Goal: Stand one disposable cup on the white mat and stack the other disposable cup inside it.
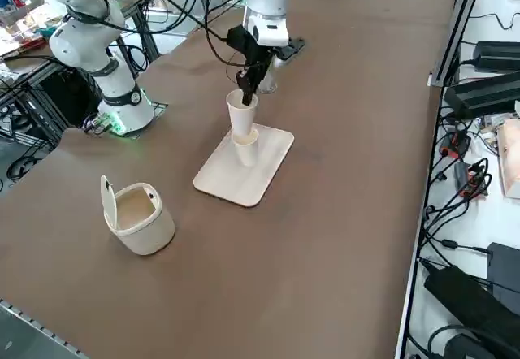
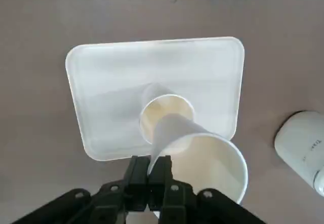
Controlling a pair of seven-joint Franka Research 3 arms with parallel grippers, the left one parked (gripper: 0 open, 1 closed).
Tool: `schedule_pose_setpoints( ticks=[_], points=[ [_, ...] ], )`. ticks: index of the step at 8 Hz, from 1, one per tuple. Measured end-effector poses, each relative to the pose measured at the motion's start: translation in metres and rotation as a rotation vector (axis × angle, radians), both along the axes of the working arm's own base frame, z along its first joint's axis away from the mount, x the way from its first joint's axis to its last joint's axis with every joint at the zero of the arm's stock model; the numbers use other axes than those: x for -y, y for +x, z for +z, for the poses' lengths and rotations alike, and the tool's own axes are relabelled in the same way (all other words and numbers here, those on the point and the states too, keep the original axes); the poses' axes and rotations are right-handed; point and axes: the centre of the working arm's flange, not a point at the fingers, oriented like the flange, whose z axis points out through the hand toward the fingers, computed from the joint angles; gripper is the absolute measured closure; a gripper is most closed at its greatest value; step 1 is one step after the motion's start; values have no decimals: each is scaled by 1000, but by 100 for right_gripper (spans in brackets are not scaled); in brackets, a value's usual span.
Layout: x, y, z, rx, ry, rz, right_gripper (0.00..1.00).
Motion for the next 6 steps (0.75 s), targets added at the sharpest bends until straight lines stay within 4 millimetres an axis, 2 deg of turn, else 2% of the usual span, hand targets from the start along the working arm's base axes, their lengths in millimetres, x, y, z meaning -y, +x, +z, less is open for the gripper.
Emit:
schedule_pose_setpoints(
  ticks=[4,6],
  points=[
    [0,-6,-15,19,5,3,97],
    [0,-8,-19,19,6,4,92]
  ],
)
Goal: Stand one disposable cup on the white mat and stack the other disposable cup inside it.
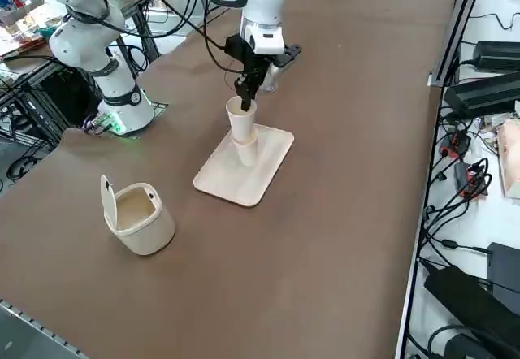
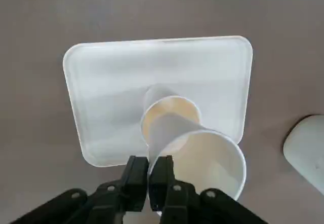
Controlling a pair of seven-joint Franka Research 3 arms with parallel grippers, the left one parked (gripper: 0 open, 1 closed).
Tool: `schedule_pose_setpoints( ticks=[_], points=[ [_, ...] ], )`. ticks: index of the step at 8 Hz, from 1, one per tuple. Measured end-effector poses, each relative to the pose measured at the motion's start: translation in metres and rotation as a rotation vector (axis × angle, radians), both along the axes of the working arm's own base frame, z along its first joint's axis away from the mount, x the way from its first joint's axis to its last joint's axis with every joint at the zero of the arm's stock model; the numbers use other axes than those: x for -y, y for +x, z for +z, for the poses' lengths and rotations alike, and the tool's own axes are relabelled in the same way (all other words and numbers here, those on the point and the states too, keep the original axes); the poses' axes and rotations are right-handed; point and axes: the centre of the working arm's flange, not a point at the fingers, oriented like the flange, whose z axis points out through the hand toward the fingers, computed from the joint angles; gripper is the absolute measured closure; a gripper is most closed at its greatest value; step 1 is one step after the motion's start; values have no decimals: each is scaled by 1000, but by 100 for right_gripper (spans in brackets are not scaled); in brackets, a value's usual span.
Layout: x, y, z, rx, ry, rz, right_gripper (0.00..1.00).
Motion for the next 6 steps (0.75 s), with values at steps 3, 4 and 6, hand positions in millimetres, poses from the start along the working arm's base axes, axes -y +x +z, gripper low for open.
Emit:
schedule_pose_setpoints(
  ticks=[3,4,6],
  points=[
    [1,-3,-5,-9,0,-1,52],
    [2,-2,-3,-5,0,-3,34],
    [5,9,20,50,5,10,1]
  ],
)
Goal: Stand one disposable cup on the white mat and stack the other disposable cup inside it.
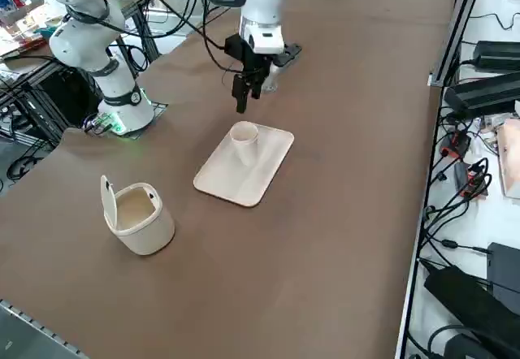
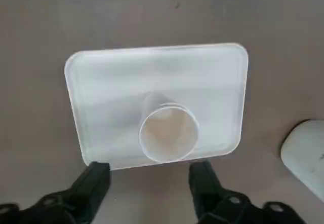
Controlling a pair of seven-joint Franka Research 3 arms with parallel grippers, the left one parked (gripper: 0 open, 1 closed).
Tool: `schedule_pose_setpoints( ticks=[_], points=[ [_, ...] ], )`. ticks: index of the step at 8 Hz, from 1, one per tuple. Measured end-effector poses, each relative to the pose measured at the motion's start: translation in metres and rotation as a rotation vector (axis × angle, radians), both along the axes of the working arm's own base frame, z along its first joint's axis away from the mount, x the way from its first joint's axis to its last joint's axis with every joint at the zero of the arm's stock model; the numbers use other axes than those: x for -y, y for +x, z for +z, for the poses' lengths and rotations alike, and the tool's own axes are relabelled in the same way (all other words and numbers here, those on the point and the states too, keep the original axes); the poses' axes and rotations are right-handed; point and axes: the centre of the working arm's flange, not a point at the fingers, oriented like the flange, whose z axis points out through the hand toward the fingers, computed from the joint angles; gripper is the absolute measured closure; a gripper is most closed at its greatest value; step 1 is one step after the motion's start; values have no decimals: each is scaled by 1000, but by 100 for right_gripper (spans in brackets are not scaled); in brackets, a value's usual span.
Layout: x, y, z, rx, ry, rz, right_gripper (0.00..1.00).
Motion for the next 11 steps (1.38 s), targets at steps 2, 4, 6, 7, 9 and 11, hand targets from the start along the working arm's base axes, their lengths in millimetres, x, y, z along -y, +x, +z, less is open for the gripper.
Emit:
schedule_pose_setpoints(
  ticks=[2,4,6,7,9,11],
  points=[
    [4,19,59,80,22,24,0],
    [0,26,121,161,109,42,0],
    [-3,20,164,222,149,38,0],
    [-3,15,181,225,158,37,0],
    [-3,5,210,204,167,38,0],
    [2,-3,223,186,170,56,0]
  ],
)
